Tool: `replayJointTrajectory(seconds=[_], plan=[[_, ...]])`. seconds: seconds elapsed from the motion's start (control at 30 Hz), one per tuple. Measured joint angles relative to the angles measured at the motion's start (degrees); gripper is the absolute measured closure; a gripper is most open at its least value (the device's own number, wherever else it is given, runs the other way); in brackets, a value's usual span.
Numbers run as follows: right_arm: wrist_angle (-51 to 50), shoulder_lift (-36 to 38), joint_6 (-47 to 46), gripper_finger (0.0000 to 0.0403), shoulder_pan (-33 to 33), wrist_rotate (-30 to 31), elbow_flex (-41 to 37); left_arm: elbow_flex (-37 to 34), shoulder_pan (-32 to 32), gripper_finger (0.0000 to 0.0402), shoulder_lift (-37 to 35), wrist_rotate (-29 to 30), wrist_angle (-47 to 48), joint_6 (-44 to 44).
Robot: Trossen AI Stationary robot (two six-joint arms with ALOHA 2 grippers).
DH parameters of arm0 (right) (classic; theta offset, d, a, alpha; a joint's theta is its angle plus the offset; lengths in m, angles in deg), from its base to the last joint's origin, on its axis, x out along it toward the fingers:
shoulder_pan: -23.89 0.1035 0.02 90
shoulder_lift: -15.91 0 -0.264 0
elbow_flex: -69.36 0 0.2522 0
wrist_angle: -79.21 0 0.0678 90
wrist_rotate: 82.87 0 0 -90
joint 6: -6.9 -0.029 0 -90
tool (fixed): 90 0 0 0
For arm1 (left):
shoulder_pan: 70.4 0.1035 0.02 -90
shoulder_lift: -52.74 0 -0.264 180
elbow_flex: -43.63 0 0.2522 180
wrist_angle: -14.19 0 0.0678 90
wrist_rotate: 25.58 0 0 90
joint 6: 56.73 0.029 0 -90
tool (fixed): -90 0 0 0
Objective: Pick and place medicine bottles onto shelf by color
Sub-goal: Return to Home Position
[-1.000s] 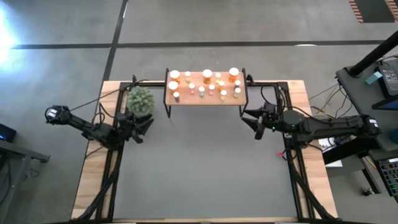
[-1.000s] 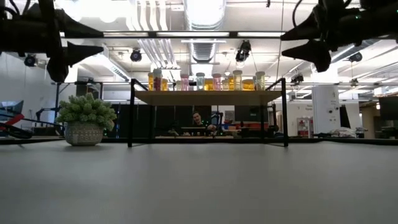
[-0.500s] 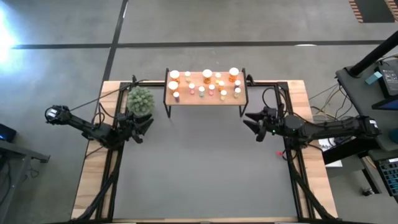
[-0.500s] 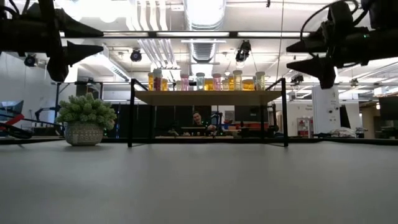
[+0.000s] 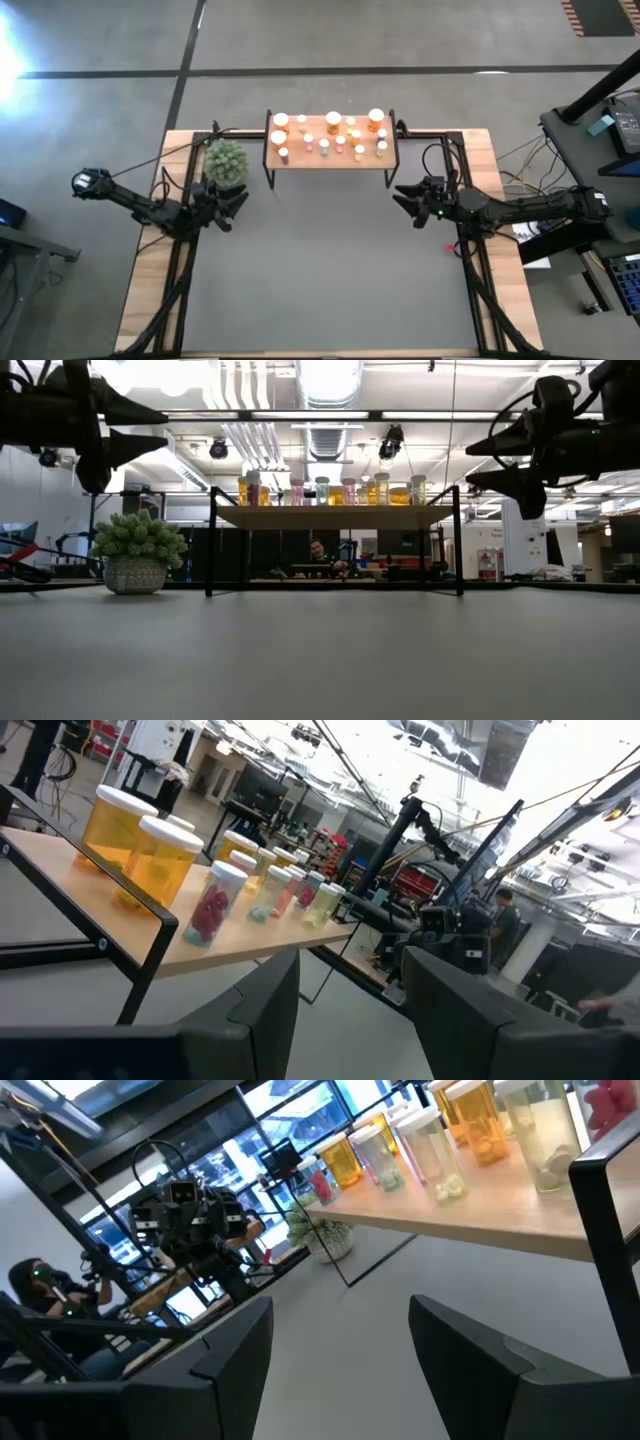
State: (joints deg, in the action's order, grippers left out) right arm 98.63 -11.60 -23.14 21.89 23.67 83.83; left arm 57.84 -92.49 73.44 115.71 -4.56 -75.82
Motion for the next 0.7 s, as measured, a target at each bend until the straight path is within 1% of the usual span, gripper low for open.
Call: replayJointTrajectory(seconds=[0.27, 0.4, 0.5, 0.6, 0.7], plan=[[-1.0, 0.0, 0.8, 0.0179, 0.0, 0.0, 0.0, 0.0, 0.0, 0.024, 1.0, 0.0, 0.0, 0.0], [-5.3, 0.0, 3.5, 0.0179, 0.0, 0.0, 0.0, 0.0, 0.0, 0.024, 1.5, 0.0, 0.0, 0.0], [-9.4, 0.0, 3.7, 0.0179, -0.1, 0.3, 0.0, 0.0, 0.0, 0.024, 1.8, 0.0, 0.1, 0.0], [-12.0, 0.0, 3.6, 0.0179, -0.1, 2.7, 0.0, 0.0, 0.0, 0.024, 2.0, 0.0, 0.0, 0.0], [-12.4, 0.0, 3.6, 0.0179, -0.2, 5.8, 0.0, 0.0, 0.0, 0.024, 2.2, 0.0, 0.0, 0.0]])
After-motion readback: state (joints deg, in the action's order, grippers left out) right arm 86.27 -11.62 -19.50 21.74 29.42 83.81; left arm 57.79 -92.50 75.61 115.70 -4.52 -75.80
